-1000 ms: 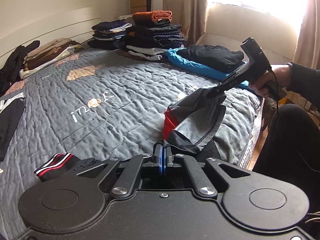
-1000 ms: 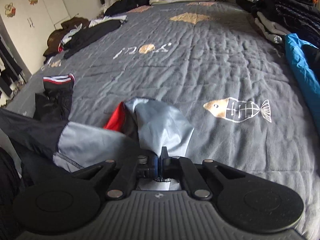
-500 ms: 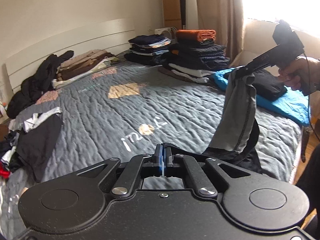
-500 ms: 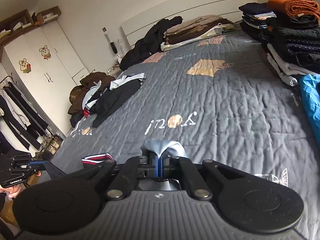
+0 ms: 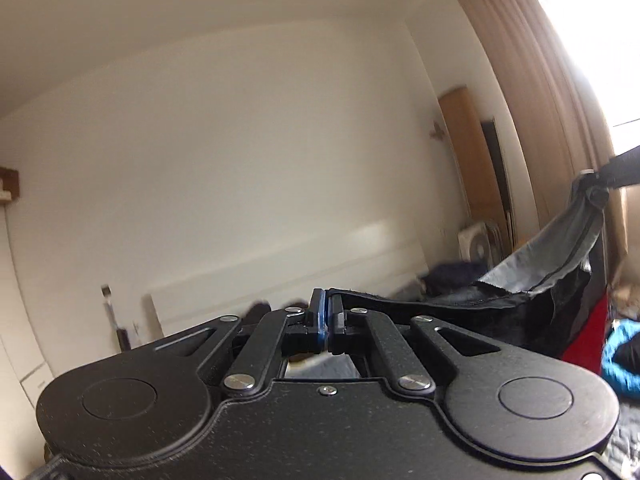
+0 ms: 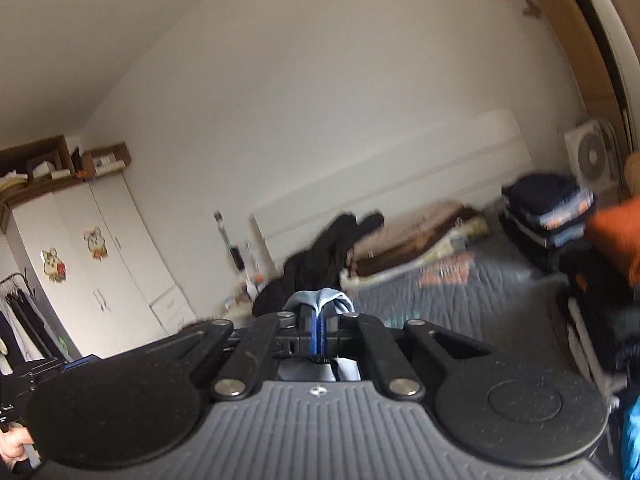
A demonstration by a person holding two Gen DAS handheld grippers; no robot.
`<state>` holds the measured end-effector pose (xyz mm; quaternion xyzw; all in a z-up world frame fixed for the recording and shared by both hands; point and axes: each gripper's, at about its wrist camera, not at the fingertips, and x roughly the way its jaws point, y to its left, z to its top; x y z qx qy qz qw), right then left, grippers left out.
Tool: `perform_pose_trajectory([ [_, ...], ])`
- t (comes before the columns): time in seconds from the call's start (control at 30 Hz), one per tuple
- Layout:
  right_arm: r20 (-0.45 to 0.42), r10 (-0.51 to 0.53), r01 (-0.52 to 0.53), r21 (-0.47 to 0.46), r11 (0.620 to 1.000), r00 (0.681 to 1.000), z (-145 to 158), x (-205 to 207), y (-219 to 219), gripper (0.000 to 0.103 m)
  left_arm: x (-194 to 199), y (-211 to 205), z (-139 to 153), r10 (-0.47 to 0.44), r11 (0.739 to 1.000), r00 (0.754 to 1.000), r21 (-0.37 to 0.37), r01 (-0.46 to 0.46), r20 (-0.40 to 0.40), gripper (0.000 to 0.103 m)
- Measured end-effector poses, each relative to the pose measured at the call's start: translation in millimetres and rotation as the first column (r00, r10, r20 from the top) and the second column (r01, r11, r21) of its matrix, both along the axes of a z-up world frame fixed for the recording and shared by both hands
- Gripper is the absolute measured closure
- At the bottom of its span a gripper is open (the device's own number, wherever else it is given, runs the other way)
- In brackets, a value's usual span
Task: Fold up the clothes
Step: 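Lift the grey top up with both tools to shake it out, then lay the grey top flat on the bed and open both tools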
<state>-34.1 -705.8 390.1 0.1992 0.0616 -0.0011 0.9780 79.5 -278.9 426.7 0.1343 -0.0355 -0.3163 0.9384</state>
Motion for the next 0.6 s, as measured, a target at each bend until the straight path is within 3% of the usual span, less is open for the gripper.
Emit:
perform_pose_trajectory([
  [0.07,0.084,-0.009,0.012,-0.037,0.999,0.996,44,-6,2,0.101,-31,13,22,-0.031,0.999,0.998,-0.032,0.033,0.056,0.102],
  [0.13,0.129,-0.001,0.010,-0.068,0.998,0.992,56,-26,7,0.101,-57,15,-2,-0.087,0.996,0.995,0.000,0.087,0.040,0.102],
  [0.27,0.105,0.047,-0.037,-0.095,0.995,0.993,27,-64,14,0.101,-110,17,-49,-0.195,0.979,0.981,0.060,0.195,0.001,0.102],
  [0.3,0.082,0.056,-0.048,-0.095,0.994,0.995,12,-73,15,0.101,-124,18,-62,-0.222,0.972,0.975,0.075,0.222,-0.010,0.102],
  [0.4,-0.028,0.074,-0.076,-0.079,0.994,0.997,-55,-99,18,0.101,-160,9,-144,-0.304,0.940,0.945,0.123,0.319,-0.124,0.102],
  [0.5,-0.164,0.092,-0.098,-0.035,0.995,0.982,-135,-130,21,0.101,-190,4,-230,-0.365,0.907,0.887,0.106,0.407,-0.282,0.102],
  [0.6,-0.311,0.097,-0.089,0.041,0.995,0.945,-221,-164,25,0.101,-216,9,-298,-0.398,0.882,0.812,0.064,0.466,-0.426,0.103],
])
